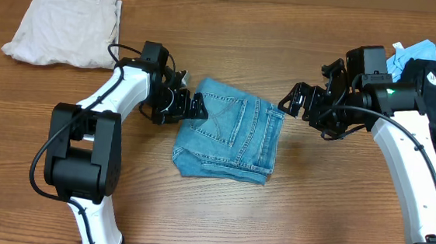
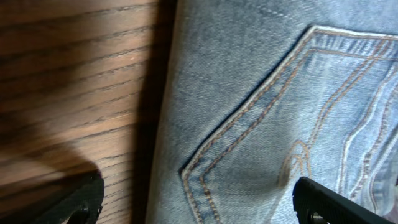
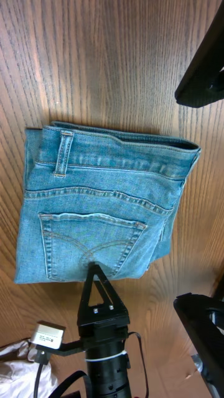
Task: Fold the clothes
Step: 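Grasp the left side of the folded jeans with the left gripper, then carry the folded jeans to the top-left onto the beige garment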
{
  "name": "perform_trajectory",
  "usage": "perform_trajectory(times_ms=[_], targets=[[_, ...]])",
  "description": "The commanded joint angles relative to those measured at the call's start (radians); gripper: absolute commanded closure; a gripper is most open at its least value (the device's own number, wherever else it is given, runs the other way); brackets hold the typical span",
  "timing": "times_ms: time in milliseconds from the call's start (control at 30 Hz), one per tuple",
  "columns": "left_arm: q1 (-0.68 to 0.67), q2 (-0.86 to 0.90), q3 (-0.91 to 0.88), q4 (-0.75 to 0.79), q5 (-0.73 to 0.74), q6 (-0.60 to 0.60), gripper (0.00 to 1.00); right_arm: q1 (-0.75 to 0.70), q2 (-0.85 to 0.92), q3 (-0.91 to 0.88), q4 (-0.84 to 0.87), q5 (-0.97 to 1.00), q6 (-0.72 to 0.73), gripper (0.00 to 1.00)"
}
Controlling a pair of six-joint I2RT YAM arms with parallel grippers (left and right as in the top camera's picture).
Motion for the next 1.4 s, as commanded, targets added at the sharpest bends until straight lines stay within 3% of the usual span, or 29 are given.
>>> perform_trajectory(times_ms=[0,167,400,467,500,633,767,1033,1367], targets=[[0.002,0.002,-0.039,0.021,0.048,0.019,0.00,-0.006,-0.003,0.019,0.003,0.006,-0.007,0.00],[0.001,0.002,-0.095,0.103,0.137,0.018,0.00,-0.006,-0.003,0.019,0.002,0.006,-0.007,0.00],[0.001,0.002,-0.147,0.166,0.138,0.015,0.00,-0.006,-0.003,0.019,-0.003,0.006,-0.007,0.00],[0.000,0.002,-0.148,0.172,0.137,0.015,0.04,-0.006,-0.003,0.019,-0.003,0.006,-0.007,0.00],[0.000,0.002,-0.148,0.175,0.138,0.014,0.10,-0.006,-0.003,0.019,-0.003,0.006,-0.007,0.00],[0.000,0.002,-0.148,0.187,0.128,-0.005,0.66,-0.006,-0.003,0.019,-0.003,0.006,-0.007,0.00],[0.000,0.002,-0.148,0.208,0.117,-0.005,0.96,-0.006,-0.003,0.019,-0.008,0.006,-0.007,0.00],[0.006,0.002,-0.100,0.223,0.071,0.016,0.96,-0.006,-0.003,0.019,-0.011,0.006,-0.007,0.00],[0.047,0.002,0.196,0.071,-0.103,0.140,0.96,-0.006,-0.003,0.019,-0.029,0.034,-0.008,0.00]])
